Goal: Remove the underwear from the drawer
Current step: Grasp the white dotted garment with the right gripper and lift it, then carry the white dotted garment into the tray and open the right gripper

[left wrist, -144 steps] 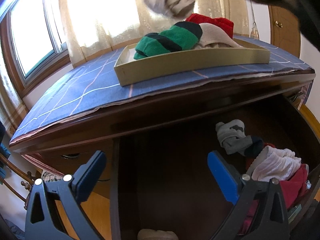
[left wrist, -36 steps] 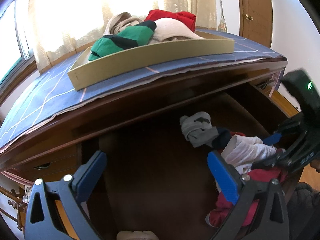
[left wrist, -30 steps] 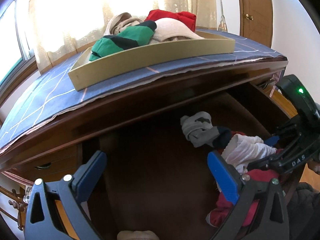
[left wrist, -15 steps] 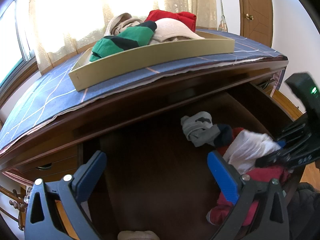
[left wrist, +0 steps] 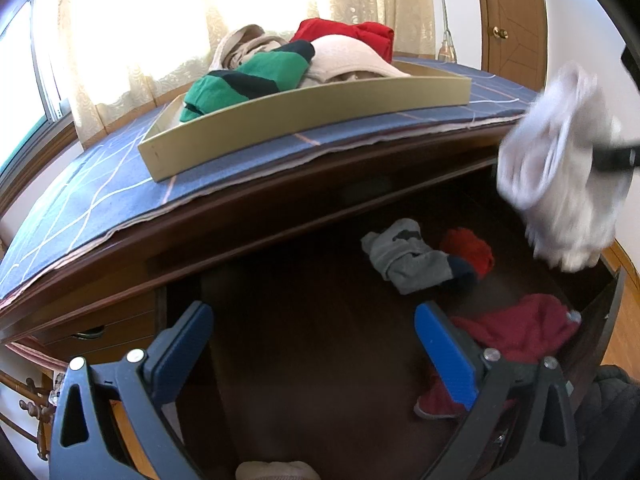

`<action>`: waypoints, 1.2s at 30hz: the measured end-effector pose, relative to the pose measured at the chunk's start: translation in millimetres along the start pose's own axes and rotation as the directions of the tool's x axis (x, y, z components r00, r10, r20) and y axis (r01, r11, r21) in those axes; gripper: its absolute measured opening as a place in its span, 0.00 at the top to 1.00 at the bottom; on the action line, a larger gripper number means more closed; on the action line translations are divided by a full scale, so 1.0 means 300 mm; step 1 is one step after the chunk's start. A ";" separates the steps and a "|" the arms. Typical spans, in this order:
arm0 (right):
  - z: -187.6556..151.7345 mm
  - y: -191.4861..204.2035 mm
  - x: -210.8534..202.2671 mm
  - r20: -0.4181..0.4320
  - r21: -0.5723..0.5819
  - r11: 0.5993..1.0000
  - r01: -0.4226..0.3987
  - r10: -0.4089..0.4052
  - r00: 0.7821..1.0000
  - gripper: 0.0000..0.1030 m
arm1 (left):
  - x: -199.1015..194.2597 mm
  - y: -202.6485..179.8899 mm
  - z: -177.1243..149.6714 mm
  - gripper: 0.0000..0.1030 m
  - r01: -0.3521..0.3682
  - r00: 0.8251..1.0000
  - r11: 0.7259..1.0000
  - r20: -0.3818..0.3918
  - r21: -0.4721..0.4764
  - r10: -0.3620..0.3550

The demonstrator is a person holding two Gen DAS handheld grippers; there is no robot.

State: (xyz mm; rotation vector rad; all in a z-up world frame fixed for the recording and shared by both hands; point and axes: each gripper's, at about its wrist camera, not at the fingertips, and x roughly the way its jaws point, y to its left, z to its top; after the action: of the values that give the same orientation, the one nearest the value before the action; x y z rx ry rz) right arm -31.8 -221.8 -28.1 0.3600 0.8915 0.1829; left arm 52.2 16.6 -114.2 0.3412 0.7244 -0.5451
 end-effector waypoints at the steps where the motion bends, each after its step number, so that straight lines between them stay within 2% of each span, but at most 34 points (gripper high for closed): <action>1: 0.016 0.004 -0.026 0.022 -0.005 1.000 -0.001 0.001 1.000 0.80 | 0.000 0.000 0.000 0.00 0.000 1.000 1.000 0.000 0.000 0.000; 7: 0.141 0.036 -0.139 0.113 -0.043 0.999 -0.003 0.008 0.994 0.80 | 0.000 -0.001 0.001 0.00 0.000 1.000 1.000 0.000 -0.001 0.000; 12: 0.246 0.084 -0.186 0.176 -0.094 0.995 0.029 -0.012 0.984 0.80 | -0.001 0.000 0.001 0.00 0.000 1.000 1.000 -0.001 0.000 0.000; 17: 0.353 0.119 -0.192 0.201 -0.123 0.992 0.040 -0.014 0.979 0.80 | -0.002 0.000 0.001 0.00 0.000 1.000 1.000 -0.001 0.000 0.000; 25: 0.541 0.172 -0.148 0.247 -0.175 0.978 0.114 -0.068 0.966 0.80 | -0.002 0.001 0.001 0.00 0.000 1.000 1.000 0.000 0.000 0.000; 36: 0.750 0.152 -0.020 0.234 -0.148 0.975 0.164 -0.127 0.964 0.80 | -0.002 0.000 0.001 0.00 0.000 1.000 1.000 -0.001 0.000 0.000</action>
State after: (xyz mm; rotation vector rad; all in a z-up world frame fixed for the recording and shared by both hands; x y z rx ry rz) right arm 141.3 -233.3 122.7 0.1538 0.6715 0.0778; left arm 52.1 16.7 -113.5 0.3411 0.7251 -0.5452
